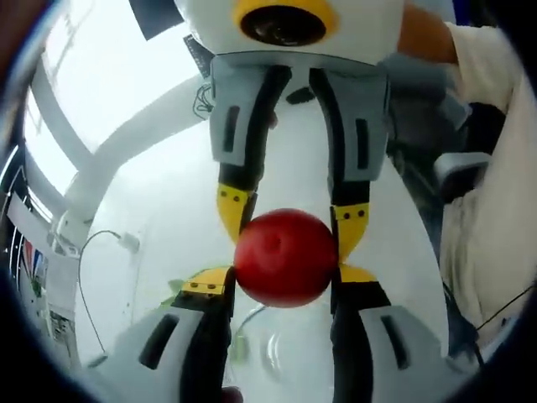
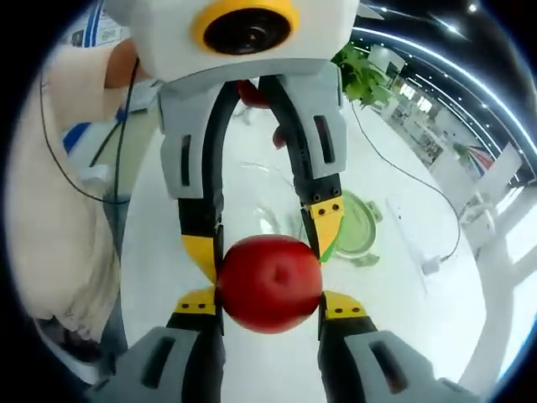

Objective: Open container latches remove lid place lid upside down on tabletop take tomato from container place on tabletop

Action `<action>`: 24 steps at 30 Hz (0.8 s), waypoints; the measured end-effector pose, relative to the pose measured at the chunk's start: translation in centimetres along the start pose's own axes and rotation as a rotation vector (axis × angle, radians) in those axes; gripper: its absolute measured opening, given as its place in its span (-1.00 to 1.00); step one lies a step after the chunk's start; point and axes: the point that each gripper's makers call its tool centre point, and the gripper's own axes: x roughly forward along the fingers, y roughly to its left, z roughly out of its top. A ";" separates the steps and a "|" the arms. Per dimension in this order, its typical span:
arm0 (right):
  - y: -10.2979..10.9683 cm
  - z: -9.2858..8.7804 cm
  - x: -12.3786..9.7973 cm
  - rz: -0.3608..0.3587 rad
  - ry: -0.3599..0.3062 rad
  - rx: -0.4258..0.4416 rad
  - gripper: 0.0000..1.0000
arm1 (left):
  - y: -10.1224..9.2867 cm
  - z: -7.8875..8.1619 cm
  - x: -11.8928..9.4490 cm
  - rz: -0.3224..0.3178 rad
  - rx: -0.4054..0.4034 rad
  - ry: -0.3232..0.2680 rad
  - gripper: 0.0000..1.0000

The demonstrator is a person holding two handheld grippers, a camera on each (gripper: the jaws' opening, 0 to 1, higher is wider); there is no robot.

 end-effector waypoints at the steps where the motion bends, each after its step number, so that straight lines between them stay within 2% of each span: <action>1: 0.0 -0.5 -0.3 -0.002 0.003 0.006 -0.21 | -0.1 0.4 0.4 -0.005 0.006 -0.001 -0.28; 9: 0.2 -4.1 -1.8 -0.014 0.019 0.032 -0.22 | -0.8 3.1 3.4 -0.020 0.039 -0.009 -0.28; 13: 0.0 -6.3 -1.9 -0.009 0.037 0.036 -0.22 | -1.0 3.8 5.1 -0.028 0.037 -0.018 -0.28; 17: -0.2 -8.1 -1.6 -0.005 0.053 0.049 -0.22 | -1.1 4.3 7.2 -0.039 0.051 -0.002 -0.28; 24: -0.9 -11.1 -1.1 -0.003 0.061 0.058 -0.22 | -0.3 4.5 10.3 -0.046 0.052 0.021 -0.28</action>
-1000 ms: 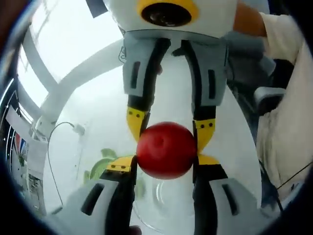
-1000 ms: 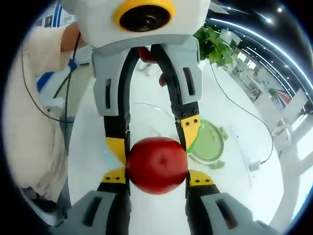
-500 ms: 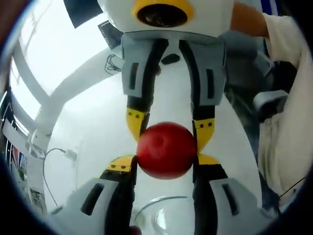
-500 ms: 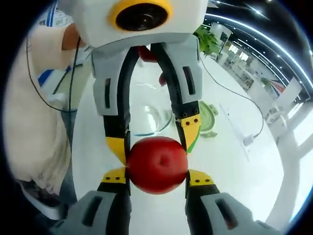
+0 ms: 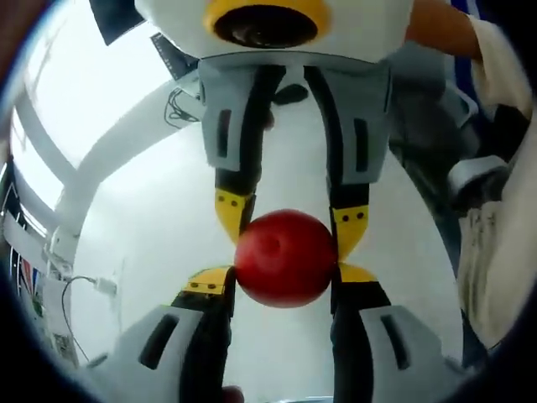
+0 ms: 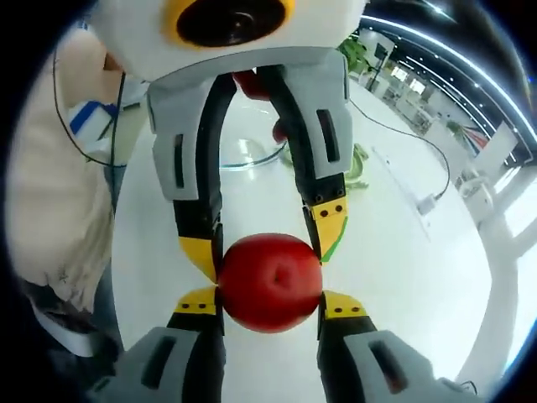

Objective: Open container latches remove lid place lid upside down on tabletop take tomato from container place on tabletop

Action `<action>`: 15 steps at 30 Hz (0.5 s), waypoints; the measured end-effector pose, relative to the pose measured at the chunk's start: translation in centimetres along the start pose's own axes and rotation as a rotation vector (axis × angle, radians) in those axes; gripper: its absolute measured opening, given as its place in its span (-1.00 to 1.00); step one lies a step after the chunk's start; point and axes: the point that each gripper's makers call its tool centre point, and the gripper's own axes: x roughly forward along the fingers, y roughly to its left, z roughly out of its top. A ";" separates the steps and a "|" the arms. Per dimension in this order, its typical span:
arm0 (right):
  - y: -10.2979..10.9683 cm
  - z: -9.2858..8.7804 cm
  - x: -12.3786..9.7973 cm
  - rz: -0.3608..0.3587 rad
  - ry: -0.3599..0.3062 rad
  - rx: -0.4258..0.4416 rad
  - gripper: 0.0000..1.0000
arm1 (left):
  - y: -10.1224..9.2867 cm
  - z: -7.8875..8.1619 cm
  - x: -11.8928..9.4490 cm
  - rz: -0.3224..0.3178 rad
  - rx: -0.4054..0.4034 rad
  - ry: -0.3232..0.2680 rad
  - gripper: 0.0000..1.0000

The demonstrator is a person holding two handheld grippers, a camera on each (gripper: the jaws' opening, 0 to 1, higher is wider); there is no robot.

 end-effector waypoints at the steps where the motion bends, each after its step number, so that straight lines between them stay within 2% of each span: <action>1: -0.1 -0.4 0.2 0.001 0.000 0.001 -0.22 | -0.1 0.0 0.4 0.002 0.000 0.000 -0.28; 8: 0.2 -2.5 1.7 0.037 0.002 0.026 -0.22 | -0.8 -0.6 2.8 -0.016 -0.006 0.009 -0.28; 15: 0.4 -3.4 2.5 0.054 0.002 0.044 -0.22 | -1.1 -0.8 3.7 -0.023 0.006 0.025 -0.28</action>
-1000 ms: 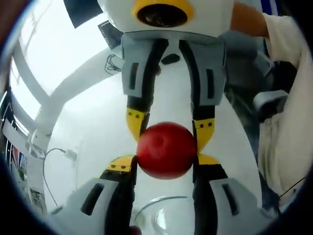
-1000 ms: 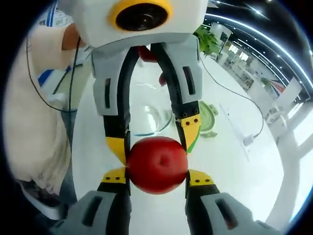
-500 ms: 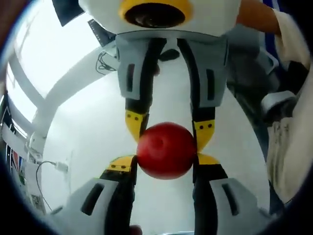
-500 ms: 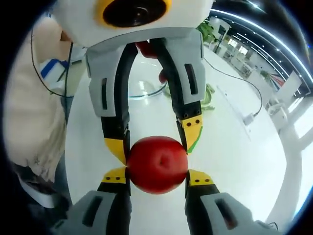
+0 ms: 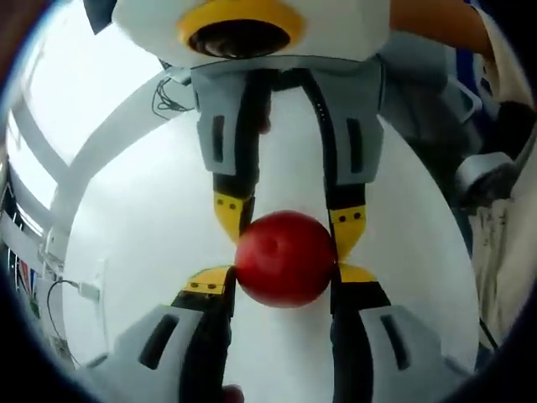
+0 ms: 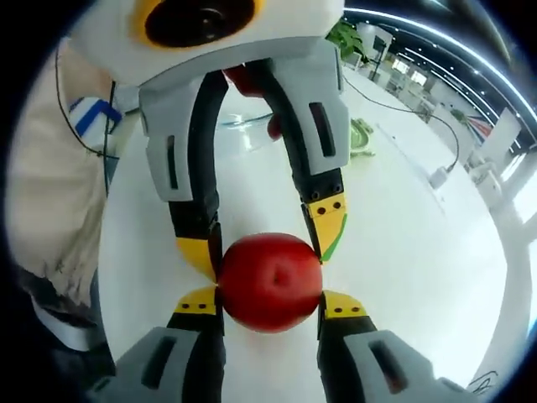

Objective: Open container latches remove lid place lid upside down on tabletop take tomato from container place on tabletop

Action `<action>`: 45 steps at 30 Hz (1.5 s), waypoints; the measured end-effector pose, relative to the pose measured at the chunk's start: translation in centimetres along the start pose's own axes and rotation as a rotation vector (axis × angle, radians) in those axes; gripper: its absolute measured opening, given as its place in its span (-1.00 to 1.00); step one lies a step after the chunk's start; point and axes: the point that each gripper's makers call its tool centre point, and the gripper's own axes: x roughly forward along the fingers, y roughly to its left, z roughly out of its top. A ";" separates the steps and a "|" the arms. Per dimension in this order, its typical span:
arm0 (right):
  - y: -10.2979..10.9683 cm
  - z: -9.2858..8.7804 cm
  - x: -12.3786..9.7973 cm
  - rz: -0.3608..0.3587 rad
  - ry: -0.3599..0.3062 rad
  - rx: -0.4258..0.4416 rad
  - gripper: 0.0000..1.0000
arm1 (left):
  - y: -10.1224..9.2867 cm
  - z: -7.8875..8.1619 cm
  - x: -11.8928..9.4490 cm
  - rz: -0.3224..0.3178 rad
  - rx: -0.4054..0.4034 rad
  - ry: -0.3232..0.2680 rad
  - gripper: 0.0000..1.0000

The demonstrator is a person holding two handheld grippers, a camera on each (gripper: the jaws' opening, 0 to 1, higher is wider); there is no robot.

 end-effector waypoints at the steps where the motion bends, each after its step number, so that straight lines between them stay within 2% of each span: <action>1: 0.0 0.0 0.0 0.001 0.002 0.000 -0.22 | 0.0 0.0 0.1 -0.001 0.001 0.002 -0.28; 9: 0.2 -0.7 0.6 0.020 0.008 0.007 -0.22 | -0.3 -0.2 0.8 -0.019 0.001 0.012 -0.28; 14: 0.2 -1.4 0.7 0.027 0.013 0.018 -0.22 | -0.2 0.0 1.1 -0.020 0.002 -0.008 -0.28; 27: 0.2 -1.4 0.7 0.023 0.040 0.056 -0.19 | -0.3 0.1 0.7 -0.020 0.034 -0.022 -0.28; 30: 0.3 -1.1 0.4 0.026 0.028 0.079 -0.09 | -0.1 0.4 -0.2 -0.008 0.047 -0.040 -0.28; 36: -0.1 -0.2 -0.9 0.011 0.016 0.076 -0.06 | 1.3 1.0 -2.6 0.042 0.044 -0.089 -0.28; 41: -0.9 2.3 -2.4 -0.019 -0.056 0.075 -0.05 | 2.5 1.7 -5.4 0.094 0.017 -0.155 -0.28; 45: -1.5 4.5 -3.4 -0.040 -0.109 0.065 -0.05 | 3.7 1.5 -7.9 0.148 0.012 -0.181 -0.30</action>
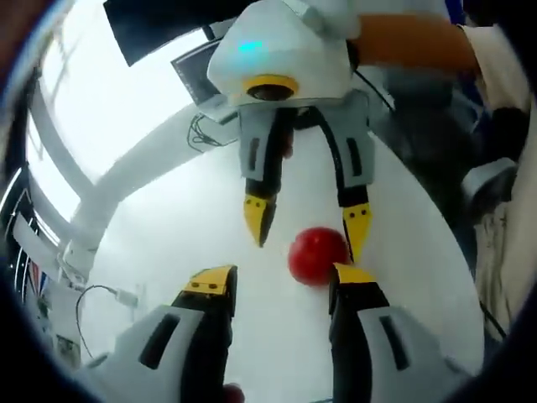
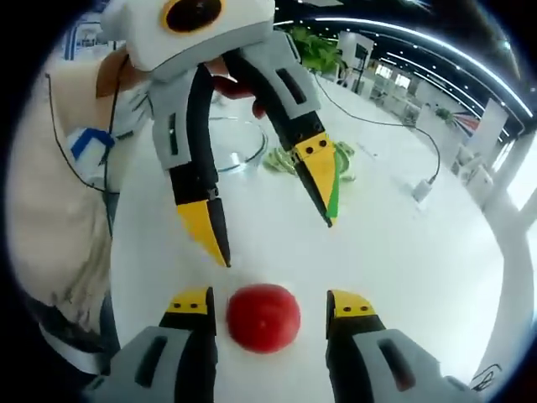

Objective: Open container latches remove lid place lid upside down on tabletop take tomato from container place on tabletop

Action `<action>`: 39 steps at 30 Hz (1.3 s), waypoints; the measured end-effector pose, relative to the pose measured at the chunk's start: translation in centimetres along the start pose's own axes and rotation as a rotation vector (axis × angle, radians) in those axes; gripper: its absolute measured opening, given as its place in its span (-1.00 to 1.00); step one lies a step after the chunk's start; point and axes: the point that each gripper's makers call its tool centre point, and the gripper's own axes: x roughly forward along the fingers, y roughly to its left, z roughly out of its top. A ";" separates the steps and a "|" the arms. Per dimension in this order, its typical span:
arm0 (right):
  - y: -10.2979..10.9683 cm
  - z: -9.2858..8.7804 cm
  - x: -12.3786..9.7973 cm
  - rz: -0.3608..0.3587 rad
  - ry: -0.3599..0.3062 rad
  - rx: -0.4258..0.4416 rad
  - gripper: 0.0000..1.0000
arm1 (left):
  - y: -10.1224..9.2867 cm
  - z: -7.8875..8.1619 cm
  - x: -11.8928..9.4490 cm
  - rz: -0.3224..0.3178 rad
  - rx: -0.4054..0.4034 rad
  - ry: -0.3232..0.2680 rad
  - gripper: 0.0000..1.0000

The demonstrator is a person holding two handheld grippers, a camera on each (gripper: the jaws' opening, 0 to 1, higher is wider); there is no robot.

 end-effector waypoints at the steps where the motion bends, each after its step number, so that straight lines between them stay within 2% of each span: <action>1: -0.1 0.5 -0.2 -0.004 -0.010 -0.005 -0.05 | 0.2 0.1 -0.7 0.008 -0.003 -0.008 -0.31; 5: -0.3 2.5 -0.7 -0.026 -0.049 -0.031 -0.05 | 1.2 0.2 -3.1 0.043 -0.010 -0.036 -0.31; 14: -0.5 5.7 -2.4 -0.089 -0.156 -0.049 -0.05 | 3.9 -0.2 -9.3 0.199 -0.065 -0.154 -0.32; 18: -1.0 7.6 -3.6 -0.119 -0.260 -0.017 -0.05 | 3.1 -0.6 -12.2 0.256 -0.094 -0.193 -0.31; 23: -2.3 9.3 -5.1 -0.201 -0.356 0.001 -0.05 | 3.5 -2.4 -15.9 0.350 -0.136 -0.232 -0.20; 25: -2.6 10.0 -5.9 -0.234 -0.403 0.020 -0.05 | 4.2 -3.2 -17.8 0.404 -0.169 -0.268 -0.17; 26: -3.2 10.5 -6.7 -0.281 -0.439 0.037 -0.05 | 4.5 -3.5 -18.8 0.434 -0.187 -0.286 -0.14; 30: -4.2 11.7 -8.6 -0.379 -0.545 0.084 -0.05 | 5.3 -4.9 -23.1 0.561 -0.257 -0.371 0.04; 33: -4.6 12.0 -9.9 -0.452 -0.607 0.112 -0.06 | 5.5 -6.2 -26.4 0.665 -0.278 -0.415 0.12; 35: -4.6 12.0 -10.8 -0.498 -0.640 0.127 -0.06 | 5.4 -6.9 -27.7 0.703 -0.304 -0.430 0.13; 38: -4.6 11.8 -11.5 -0.520 -0.681 0.155 -0.06 | 5.0 -8.4 -30.0 0.778 -0.339 -0.449 0.14; 39: -4.6 11.6 -11.8 -0.535 -0.695 0.170 -0.06 | 5.7 -9.4 -31.0 0.812 -0.353 -0.454 0.16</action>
